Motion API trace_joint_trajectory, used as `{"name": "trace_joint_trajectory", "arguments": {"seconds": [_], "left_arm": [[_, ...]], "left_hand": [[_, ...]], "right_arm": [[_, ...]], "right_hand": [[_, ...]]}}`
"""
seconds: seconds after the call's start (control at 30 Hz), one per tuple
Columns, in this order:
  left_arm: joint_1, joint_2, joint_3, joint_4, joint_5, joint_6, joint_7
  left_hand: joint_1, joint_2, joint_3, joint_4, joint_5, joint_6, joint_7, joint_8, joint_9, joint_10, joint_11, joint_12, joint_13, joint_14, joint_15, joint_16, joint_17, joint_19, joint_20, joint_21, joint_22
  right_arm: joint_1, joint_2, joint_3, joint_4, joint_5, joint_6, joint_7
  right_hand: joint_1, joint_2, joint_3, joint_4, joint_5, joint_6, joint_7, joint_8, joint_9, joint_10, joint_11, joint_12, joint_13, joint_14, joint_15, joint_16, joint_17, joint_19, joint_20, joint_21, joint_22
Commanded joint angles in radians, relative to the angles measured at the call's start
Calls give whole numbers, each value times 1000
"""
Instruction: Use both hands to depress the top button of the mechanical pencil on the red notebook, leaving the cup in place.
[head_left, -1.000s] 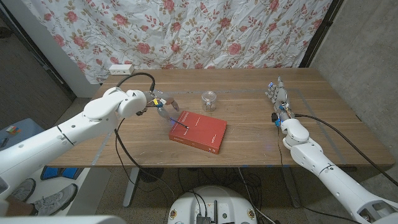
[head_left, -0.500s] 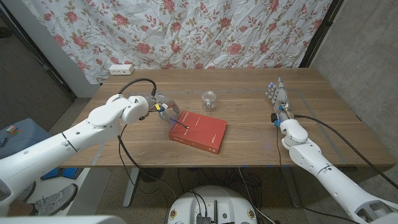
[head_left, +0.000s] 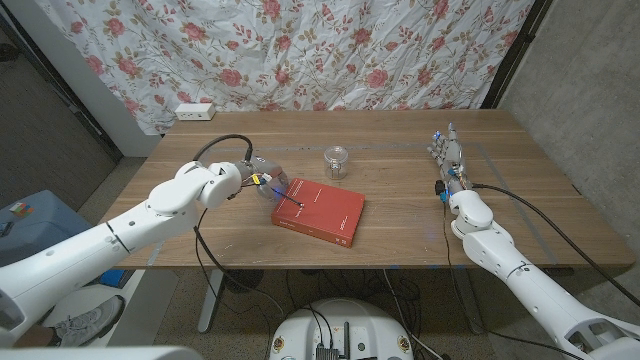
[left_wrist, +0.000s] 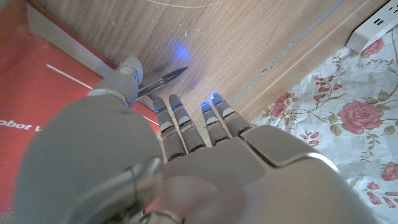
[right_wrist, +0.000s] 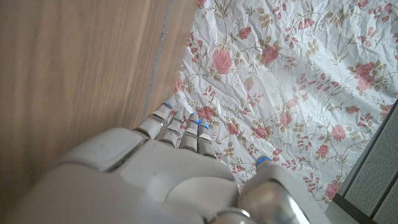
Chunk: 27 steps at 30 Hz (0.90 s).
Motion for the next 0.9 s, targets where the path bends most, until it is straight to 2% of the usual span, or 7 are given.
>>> {"name": "trace_joint_trajectory", "arguments": {"seconds": [0.03, 0.43, 0.9], "left_arm": [[14, -20, 13, 19, 3, 19, 32], [29, -17, 15, 4, 18, 50, 46], [58, -16, 12, -11, 58, 84, 101]], "left_hand": [[15, 2, -9, 0, 10, 17, 2, 5, 5, 25, 0, 7, 6, 15, -160, 7, 2, 16, -69, 9, 3], [28, 20, -34, 3, 9, 68, 8, 1, 5, 73, -1, 6, 5, 47, -161, 7, 3, 42, -65, 12, 5], [46, 34, -62, 1, 9, 146, 1, 2, 6, 135, -1, 7, 6, 89, -165, 7, 3, 77, -61, 16, 6]], "right_arm": [[5, -6, -3, 5, 4, -6, 14], [2, -19, -3, 3, 4, -11, 24], [7, -14, -6, 6, 3, -11, 23]], "right_hand": [[-19, 26, 7, 4, 6, 6, -3, 6, 2, 8, -5, -2, 0, 3, -2, 5, 2, 3, 3, 5, 6], [-24, 24, 6, 7, 7, -9, 2, -1, 2, 6, -9, -3, 0, 2, -8, 6, 1, -3, -8, 3, 5], [-27, 25, 7, 9, 8, -1, 0, 2, 1, 9, -9, -3, -1, 6, -8, 7, -1, 0, -10, 4, 5]]}}
